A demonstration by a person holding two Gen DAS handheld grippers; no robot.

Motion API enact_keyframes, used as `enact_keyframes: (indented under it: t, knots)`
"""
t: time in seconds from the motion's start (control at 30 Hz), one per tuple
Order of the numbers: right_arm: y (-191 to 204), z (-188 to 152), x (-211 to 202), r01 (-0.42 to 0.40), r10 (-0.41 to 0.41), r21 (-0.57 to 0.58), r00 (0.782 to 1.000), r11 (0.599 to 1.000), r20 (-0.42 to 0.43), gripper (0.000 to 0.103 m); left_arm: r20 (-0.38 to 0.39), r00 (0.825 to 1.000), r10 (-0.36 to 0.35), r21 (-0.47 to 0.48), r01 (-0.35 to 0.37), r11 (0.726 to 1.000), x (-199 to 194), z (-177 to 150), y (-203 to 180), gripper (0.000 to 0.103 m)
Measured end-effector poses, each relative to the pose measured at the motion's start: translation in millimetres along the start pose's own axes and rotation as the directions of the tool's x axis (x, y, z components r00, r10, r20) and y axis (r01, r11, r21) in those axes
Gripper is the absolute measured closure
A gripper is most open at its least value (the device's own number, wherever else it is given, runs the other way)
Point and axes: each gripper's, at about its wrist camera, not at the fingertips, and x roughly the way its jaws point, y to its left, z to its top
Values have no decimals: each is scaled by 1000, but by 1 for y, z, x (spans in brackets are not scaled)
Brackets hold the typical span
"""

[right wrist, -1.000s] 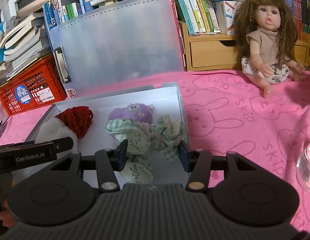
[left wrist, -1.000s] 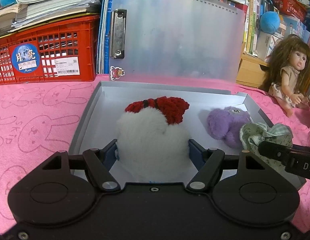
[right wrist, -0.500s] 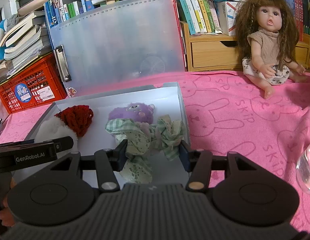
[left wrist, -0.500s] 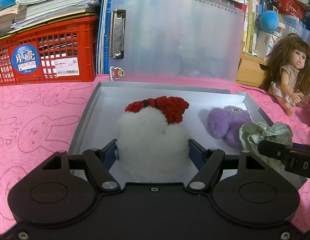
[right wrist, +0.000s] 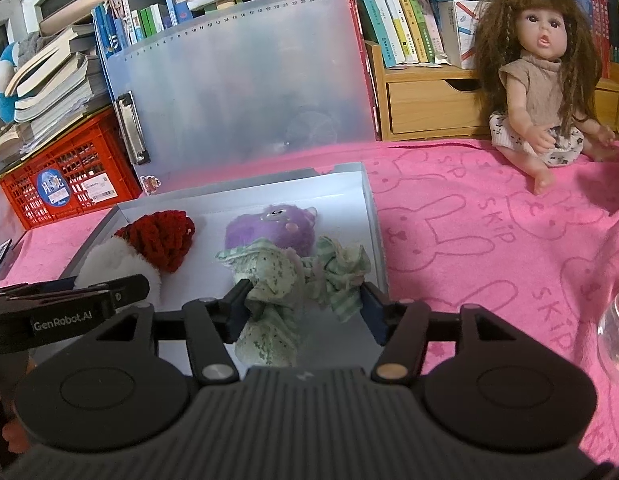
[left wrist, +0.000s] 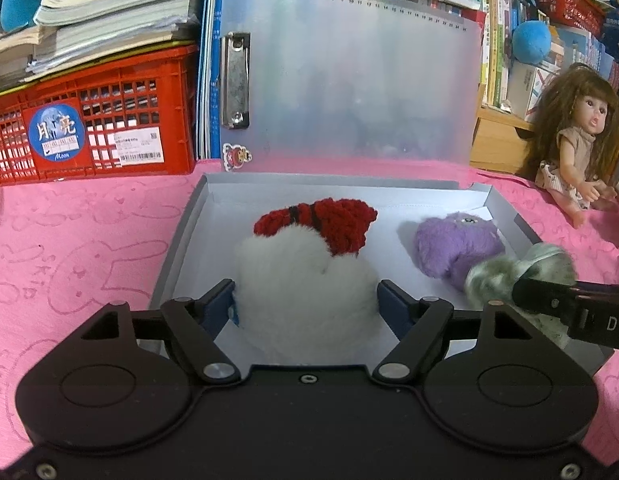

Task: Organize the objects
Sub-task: 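Open left tool releasing white plush while right tool releases green cloth in box, then move left tool to blue floral pouch while right tool approaches white hair clip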

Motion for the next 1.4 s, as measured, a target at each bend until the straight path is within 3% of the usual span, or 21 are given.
enact_keyframes:
  t: [0.33, 0.63, 1.03, 1.4]
  knots:
    - [9, 7, -30, 18, -15, -62, 999, 998, 43, 30, 26, 1000, -8, 11, 8, 1000, -25, 4, -2, 21]
    - [27, -1, -77, 33, -15, -158, 993, 987, 116, 26, 68, 996, -57, 16, 56, 998, -79, -7, 4, 19]
    - [38, -45, -124, 37, -5, -195, 986, 980, 165, 23, 142, 984, -105, 14, 104, 995, -145, -44, 14, 18]
    - [40, -83, -157, 74, -32, -192, 977, 979, 210, 21, 177, 974, -140, 79, 128, 989, -185, -78, 4, 17]
